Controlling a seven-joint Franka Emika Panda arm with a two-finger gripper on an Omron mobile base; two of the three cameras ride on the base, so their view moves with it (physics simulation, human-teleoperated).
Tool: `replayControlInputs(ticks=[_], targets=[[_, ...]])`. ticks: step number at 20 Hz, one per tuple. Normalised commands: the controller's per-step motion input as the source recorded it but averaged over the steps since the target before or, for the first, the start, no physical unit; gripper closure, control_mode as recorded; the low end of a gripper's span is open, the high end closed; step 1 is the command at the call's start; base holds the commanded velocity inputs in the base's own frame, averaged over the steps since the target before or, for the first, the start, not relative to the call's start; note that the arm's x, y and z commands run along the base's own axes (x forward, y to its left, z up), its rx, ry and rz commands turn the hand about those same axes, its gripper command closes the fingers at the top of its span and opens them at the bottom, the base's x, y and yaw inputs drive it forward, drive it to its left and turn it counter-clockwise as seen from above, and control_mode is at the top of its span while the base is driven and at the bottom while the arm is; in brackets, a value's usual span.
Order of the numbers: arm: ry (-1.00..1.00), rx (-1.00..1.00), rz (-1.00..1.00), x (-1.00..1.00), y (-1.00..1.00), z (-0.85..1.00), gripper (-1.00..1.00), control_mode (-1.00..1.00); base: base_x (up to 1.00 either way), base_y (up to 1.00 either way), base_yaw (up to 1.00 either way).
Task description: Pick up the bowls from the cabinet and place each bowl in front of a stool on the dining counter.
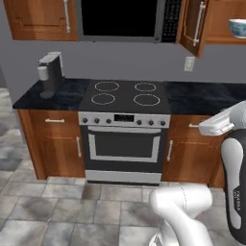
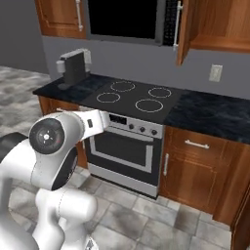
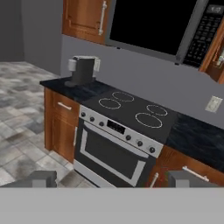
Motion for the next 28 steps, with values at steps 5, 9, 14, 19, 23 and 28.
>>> replayControlInputs(ticks=[5,9,14,19,23,28], targets=[[0.00,0.00,0.00,0.00,0.00,0.00,-1.00,1.00,0.15,-0.54,-0.19],[0.00,0.00,0.00,0.00,0.00,0.00,-1.00,1.00,0.58,-0.32,-0.18],[0.00,0.00,0.00,0.00,0.00,0.00,-1.00,1.00,0.79,-0.21,-0.19],[0.00,0.00,0.00,0.00,0.00,0.00,-1.00,1.00,0.41,-0.56,-0.18],[0.00,0.00,0.00,0.00,0.00,0.00,-1.00,1.00,0.02,-0.80,-0.20],[0.00,0.00,0.00,0.00,0.00,0.00,-1.00,1.00,0.17,-0.57,-0.22]])
